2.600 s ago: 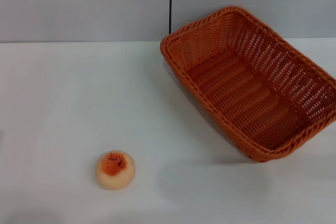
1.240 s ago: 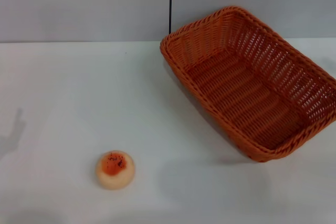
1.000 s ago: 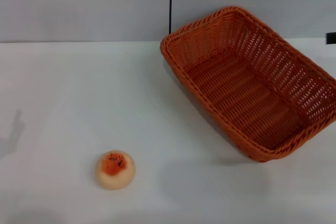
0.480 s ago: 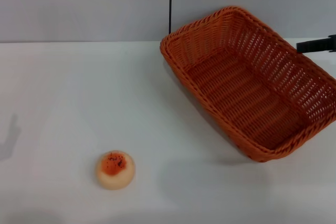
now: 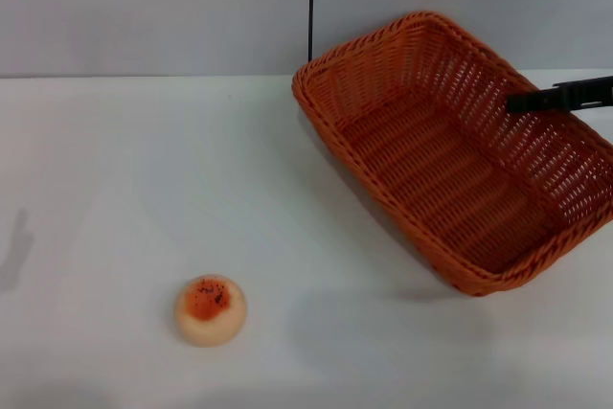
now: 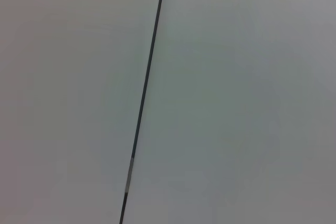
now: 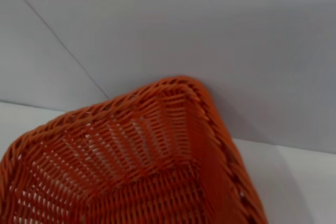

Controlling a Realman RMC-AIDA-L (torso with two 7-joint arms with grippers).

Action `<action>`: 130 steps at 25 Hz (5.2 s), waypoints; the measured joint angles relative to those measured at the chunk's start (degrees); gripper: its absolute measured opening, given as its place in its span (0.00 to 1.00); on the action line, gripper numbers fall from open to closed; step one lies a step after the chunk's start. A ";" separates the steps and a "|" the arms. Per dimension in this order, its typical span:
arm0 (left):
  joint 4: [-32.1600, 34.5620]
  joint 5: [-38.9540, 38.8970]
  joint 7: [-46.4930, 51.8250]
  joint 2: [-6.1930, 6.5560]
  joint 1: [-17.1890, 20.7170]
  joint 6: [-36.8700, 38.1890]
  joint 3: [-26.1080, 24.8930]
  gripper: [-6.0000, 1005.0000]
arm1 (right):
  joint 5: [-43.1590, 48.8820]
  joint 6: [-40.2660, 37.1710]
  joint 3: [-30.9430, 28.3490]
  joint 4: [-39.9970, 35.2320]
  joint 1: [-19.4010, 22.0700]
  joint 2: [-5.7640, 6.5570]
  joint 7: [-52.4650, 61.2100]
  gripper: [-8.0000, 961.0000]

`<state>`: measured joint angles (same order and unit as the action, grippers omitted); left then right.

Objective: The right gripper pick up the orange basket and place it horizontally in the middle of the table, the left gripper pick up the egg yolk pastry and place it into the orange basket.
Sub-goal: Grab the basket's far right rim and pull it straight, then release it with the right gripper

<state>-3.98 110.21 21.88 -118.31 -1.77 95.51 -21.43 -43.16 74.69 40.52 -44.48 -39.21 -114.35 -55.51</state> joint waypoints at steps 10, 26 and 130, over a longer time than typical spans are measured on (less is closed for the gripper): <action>0.11 0.00 -0.69 -0.16 -0.42 -0.43 -0.02 0.77 | 0.75 -3.54 2.90 3.54 -1.39 -0.18 0.16 0.43; 0.11 0.00 -0.72 -0.16 -1.36 -1.70 -0.02 0.76 | 0.47 3.89 8.54 -3.81 -2.42 -0.47 -4.97 0.20; -0.68 0.00 -9.23 -0.38 3.13 4.15 4.42 0.72 | -33.22 4.88 20.27 -13.06 11.31 -4.65 -62.17 0.57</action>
<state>-4.66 110.21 12.65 -118.69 1.36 99.66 -17.01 -76.37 79.57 60.79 -57.54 -27.90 -119.00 -117.68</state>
